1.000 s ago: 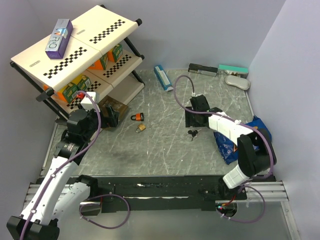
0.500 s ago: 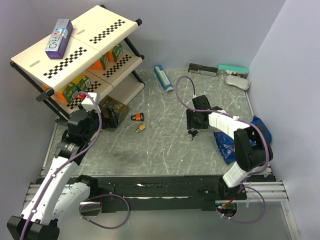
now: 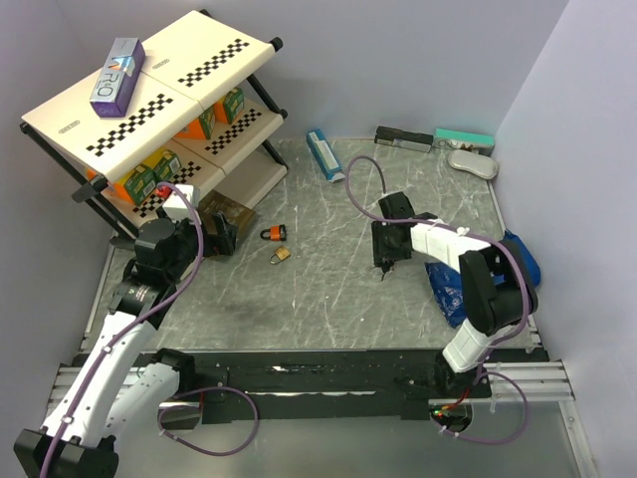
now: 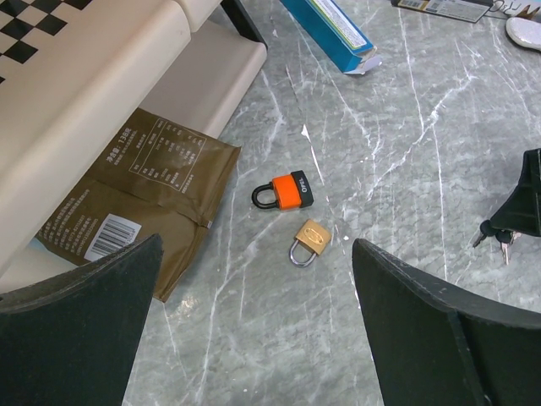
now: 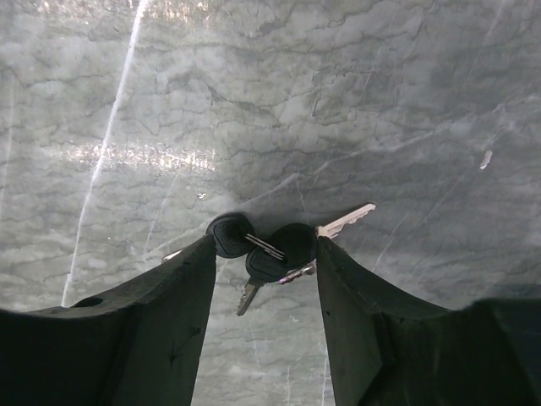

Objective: Unlock with the key

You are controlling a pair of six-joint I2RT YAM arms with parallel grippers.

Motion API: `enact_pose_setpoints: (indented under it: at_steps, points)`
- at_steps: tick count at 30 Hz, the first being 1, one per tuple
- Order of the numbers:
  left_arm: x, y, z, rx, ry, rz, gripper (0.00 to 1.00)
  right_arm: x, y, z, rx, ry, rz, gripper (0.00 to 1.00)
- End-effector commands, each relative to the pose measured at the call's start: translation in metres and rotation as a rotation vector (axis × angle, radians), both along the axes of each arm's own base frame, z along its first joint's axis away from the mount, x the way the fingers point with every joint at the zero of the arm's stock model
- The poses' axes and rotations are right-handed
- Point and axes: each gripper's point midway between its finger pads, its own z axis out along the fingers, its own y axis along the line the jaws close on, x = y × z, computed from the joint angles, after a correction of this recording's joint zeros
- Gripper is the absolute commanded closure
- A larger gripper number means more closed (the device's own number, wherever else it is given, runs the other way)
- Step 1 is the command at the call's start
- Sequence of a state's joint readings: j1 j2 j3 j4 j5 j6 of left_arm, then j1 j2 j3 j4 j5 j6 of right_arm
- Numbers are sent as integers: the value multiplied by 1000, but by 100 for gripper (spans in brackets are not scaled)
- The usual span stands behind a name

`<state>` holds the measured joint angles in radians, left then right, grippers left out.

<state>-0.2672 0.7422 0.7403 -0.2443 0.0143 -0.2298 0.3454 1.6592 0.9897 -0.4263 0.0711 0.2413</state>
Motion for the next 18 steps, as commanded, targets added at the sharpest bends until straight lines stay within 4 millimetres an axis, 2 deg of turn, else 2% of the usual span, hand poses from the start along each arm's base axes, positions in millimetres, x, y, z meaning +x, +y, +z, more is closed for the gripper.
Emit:
enact_pose_setpoints:
  at_steps: [1, 8, 18]
  points:
    - [3, -3, 10, -7, -45, -18, 1, 18, 9, 9, 4, -42, 21, 43]
    - [5, -4, 7, -4, -35, -16, 1, 13, 18, 2, 10, -13, 52, 52]
    - [5, -5, 4, -4, -24, -23, 1, -2, 19, 2, -11, 5, 56, 56]
